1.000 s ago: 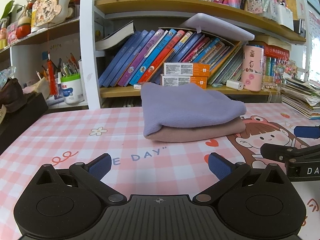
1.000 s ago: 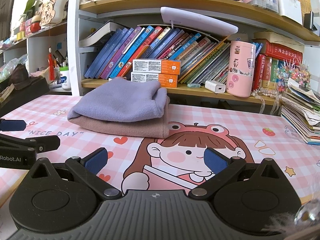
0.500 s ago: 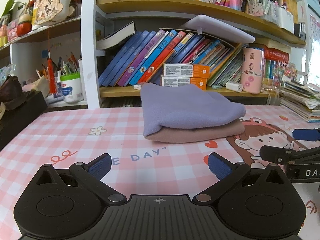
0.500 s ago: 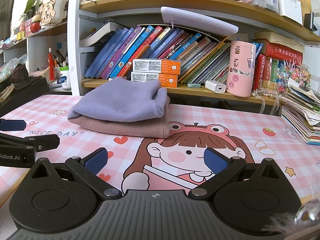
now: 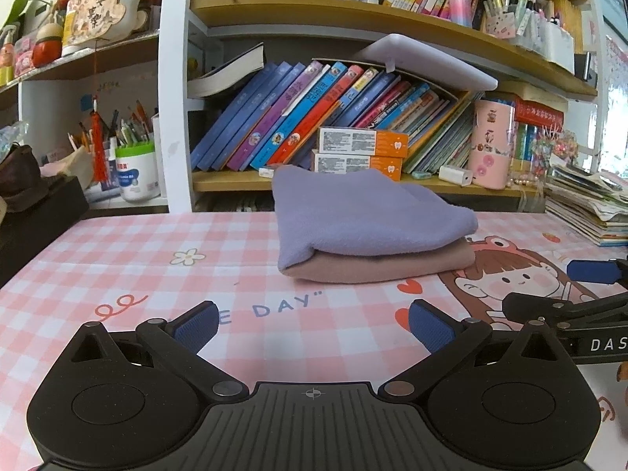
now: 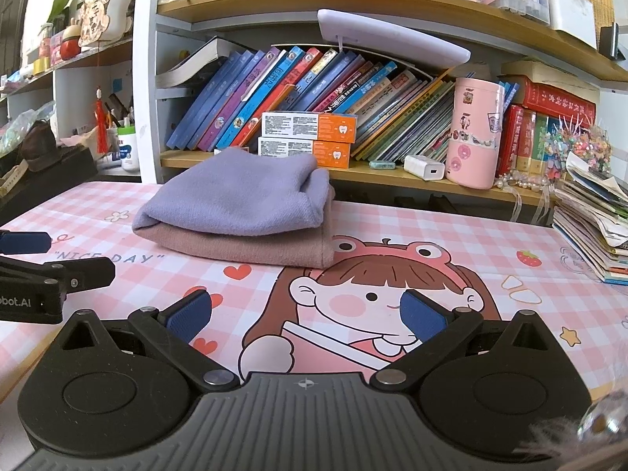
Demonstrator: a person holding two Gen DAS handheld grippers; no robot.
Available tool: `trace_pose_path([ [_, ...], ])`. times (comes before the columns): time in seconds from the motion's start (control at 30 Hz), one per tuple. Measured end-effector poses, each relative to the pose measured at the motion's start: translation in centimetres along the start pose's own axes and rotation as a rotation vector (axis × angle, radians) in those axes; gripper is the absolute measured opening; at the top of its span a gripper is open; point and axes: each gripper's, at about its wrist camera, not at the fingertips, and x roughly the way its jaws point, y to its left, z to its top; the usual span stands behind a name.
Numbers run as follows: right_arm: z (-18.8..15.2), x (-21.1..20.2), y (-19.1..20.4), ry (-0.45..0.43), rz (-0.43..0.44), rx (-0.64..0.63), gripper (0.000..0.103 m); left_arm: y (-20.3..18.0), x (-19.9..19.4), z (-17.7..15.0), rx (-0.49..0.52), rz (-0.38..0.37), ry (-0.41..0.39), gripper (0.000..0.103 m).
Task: Fold clothes
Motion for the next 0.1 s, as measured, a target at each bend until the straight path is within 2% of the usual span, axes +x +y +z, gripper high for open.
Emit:
trace_pose_path([
  [0.1, -0.01, -0.03, -0.04, 0.0, 0.0, 0.001, 0.103, 0.02, 0.01, 0.0, 0.0, -0.003, -0.002, 0.103],
])
